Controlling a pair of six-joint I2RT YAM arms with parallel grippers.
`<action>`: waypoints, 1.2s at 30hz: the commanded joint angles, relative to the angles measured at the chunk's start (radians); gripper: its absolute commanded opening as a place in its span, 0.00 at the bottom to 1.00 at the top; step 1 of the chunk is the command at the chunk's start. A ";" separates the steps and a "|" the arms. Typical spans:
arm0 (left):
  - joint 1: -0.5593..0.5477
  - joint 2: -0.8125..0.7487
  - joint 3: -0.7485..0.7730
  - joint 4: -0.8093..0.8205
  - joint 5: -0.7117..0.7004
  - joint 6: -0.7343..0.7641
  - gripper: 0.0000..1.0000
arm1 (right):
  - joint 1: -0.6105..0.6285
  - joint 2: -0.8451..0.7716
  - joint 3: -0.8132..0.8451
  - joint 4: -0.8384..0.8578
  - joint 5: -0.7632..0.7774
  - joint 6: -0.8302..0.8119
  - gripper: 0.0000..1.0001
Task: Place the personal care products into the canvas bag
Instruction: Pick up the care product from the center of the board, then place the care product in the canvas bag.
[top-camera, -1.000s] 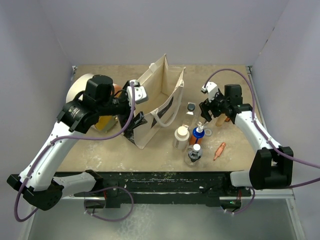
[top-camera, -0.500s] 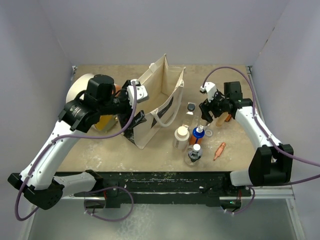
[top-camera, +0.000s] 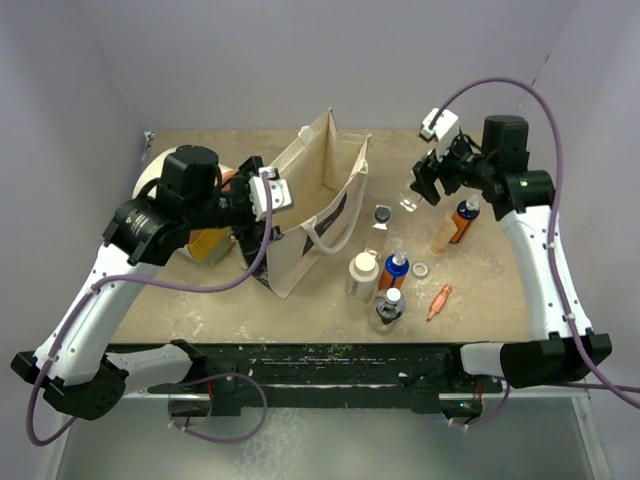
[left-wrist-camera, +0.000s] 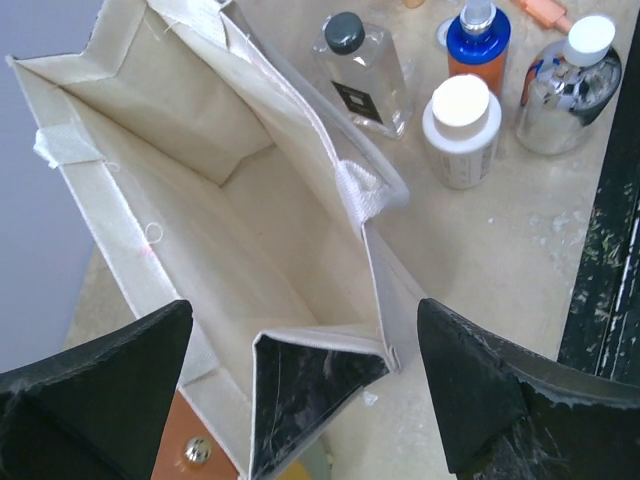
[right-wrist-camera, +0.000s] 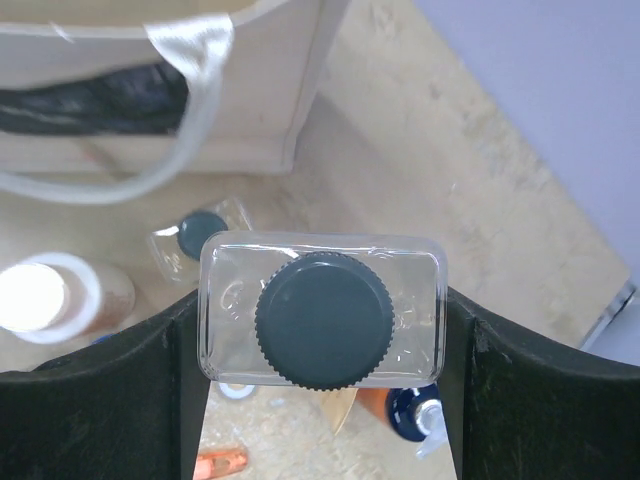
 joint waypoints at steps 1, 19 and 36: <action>0.006 -0.056 0.053 -0.066 -0.065 0.137 0.96 | 0.026 -0.056 0.194 0.013 -0.134 0.004 0.00; 0.102 0.061 0.145 -0.260 -0.098 0.360 0.89 | 0.344 0.218 0.787 -0.027 -0.204 0.087 0.00; 0.104 0.171 0.113 -0.361 0.040 0.664 0.45 | 0.416 0.470 0.847 -0.038 -0.403 0.026 0.00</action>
